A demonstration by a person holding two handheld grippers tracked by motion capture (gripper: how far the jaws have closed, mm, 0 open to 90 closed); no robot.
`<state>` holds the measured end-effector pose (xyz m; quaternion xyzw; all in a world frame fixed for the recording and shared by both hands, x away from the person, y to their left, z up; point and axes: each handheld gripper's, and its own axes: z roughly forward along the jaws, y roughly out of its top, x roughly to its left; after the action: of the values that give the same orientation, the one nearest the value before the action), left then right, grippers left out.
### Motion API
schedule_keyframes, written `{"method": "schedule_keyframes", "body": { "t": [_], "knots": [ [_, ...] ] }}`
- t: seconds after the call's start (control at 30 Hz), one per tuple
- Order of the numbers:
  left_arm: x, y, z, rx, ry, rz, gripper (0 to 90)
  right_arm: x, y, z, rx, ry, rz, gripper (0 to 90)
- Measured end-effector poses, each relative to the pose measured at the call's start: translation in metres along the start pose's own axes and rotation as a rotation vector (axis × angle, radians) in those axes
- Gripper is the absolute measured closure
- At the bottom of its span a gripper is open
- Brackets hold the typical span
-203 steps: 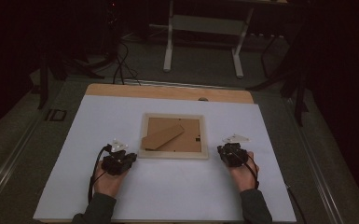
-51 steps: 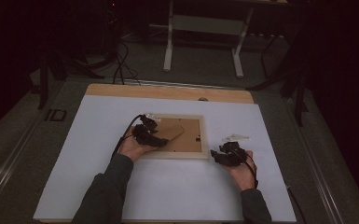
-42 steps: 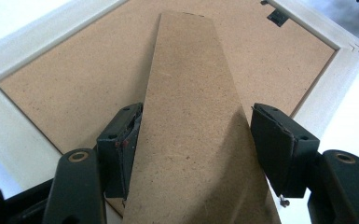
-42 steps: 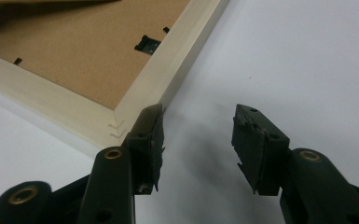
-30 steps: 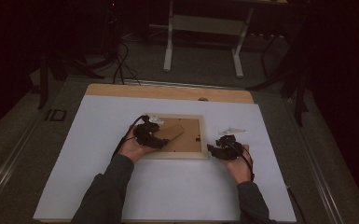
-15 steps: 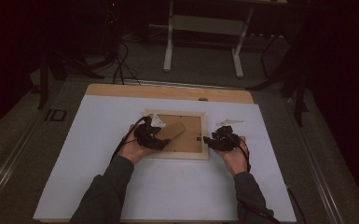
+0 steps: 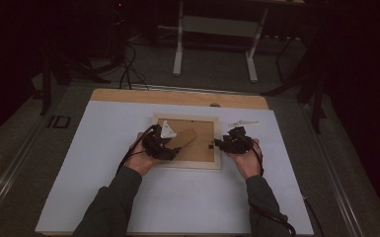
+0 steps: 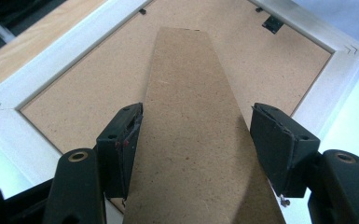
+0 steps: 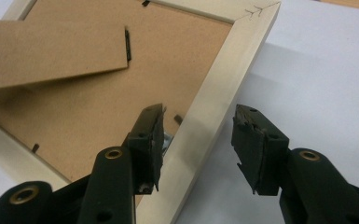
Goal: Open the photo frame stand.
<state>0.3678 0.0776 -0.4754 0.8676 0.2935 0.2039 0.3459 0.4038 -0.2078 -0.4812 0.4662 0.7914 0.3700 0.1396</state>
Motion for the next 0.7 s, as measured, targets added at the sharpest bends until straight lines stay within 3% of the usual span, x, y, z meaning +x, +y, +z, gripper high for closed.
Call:
{"method": "schedule_keyframes", "body": {
  "t": [0.43,0.7],
  "knots": [
    [-0.013,-0.004,-0.008,-0.047,0.058,0.051,37.5,-0.007,0.008,0.009,0.008,0.023,0.045,53.3],
    [-0.019,-0.010,-0.010,-0.085,0.084,0.073,37.4,-0.013,0.011,0.017,0.003,0.053,0.108,53.0]
  ]
}}
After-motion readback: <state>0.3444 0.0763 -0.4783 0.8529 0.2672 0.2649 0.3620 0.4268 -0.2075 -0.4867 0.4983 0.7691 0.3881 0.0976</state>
